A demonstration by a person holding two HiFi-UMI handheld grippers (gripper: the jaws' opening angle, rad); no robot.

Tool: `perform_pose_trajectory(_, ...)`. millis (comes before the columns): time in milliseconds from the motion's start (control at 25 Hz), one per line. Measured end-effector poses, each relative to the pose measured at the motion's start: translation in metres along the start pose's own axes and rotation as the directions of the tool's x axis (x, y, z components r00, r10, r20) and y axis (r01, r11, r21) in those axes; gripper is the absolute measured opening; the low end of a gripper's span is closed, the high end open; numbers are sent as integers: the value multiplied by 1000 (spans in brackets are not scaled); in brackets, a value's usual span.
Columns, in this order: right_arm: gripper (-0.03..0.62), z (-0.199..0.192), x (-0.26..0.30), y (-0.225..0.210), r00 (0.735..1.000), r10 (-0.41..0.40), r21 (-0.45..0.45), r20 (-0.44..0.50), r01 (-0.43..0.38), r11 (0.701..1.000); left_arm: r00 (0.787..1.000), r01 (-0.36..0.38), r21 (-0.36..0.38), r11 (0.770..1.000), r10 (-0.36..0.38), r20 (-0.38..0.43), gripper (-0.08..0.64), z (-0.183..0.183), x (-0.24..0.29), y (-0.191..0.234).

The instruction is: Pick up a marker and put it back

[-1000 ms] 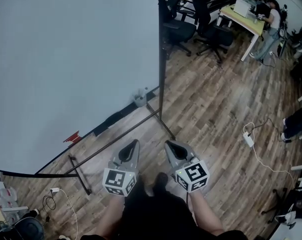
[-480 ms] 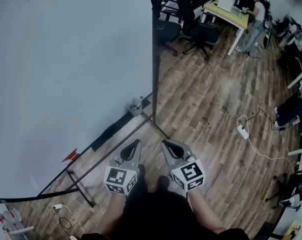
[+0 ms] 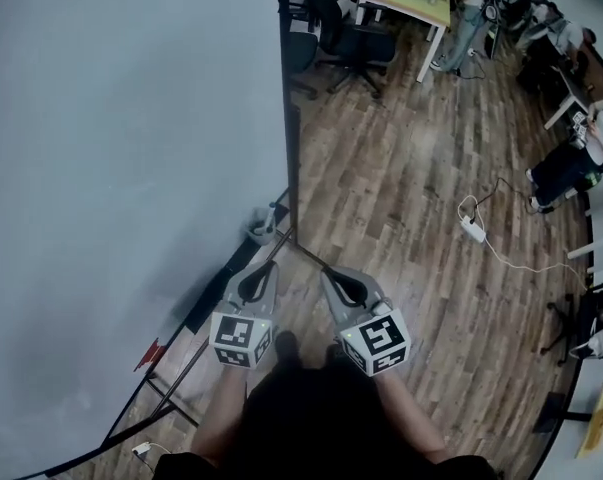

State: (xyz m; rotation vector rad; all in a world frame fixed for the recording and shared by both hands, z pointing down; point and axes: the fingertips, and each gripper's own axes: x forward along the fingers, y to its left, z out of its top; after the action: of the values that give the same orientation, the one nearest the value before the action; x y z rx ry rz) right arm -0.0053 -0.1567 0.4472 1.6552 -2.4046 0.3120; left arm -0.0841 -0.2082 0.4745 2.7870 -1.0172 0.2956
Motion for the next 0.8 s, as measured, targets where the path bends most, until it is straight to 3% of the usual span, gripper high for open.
perform_pose_trajectory(320,3,-16,10,-7,996,-90,64,-21,91,994,998,32,41,999,-30,-48,15,-29,28,23)
perform_pose_trajectory(800,3,-27,12,-11,990,-122,96,-66,128,987,992,26,148,989,-7,-128,32,-58,60,52)
